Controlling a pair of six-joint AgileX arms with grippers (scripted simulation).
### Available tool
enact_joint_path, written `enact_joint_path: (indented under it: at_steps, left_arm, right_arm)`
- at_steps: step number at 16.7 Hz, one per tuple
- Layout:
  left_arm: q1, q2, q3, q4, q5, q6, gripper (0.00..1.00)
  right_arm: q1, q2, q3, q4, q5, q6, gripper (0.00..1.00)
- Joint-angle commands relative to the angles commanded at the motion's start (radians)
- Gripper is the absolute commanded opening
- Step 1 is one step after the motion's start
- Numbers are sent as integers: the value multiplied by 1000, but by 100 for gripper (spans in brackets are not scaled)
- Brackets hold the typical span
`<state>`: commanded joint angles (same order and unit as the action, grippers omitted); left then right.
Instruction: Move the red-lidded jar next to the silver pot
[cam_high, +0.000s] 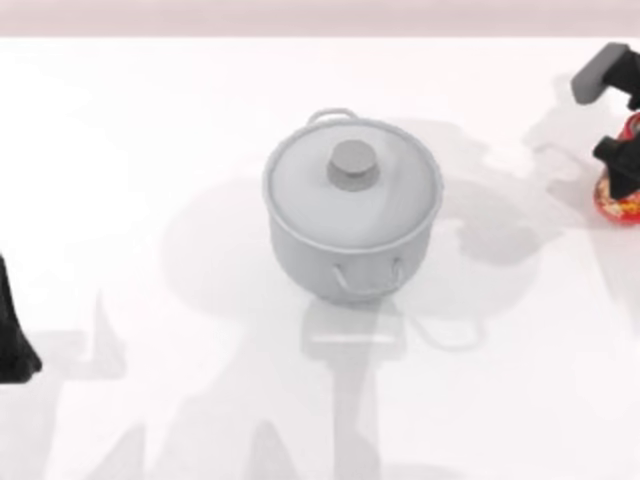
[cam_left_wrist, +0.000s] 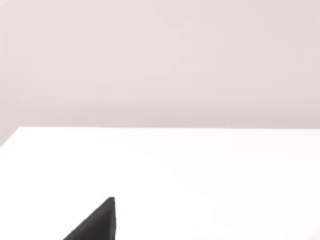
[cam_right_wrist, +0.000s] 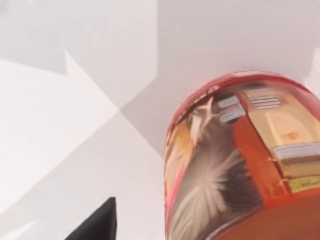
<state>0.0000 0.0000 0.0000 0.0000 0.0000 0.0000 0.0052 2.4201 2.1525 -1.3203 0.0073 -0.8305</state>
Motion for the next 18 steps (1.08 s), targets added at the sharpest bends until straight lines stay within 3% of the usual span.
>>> enact_joint_path:
  at_steps: [12,18]
  left_arm:
    - [0,0,0,0,0,0,100]
    - [0,0,0,0,0,0,100]
  right_arm:
    - [0,0,0,0,0,0,2]
    - [0,0,0,0,0,0,0]
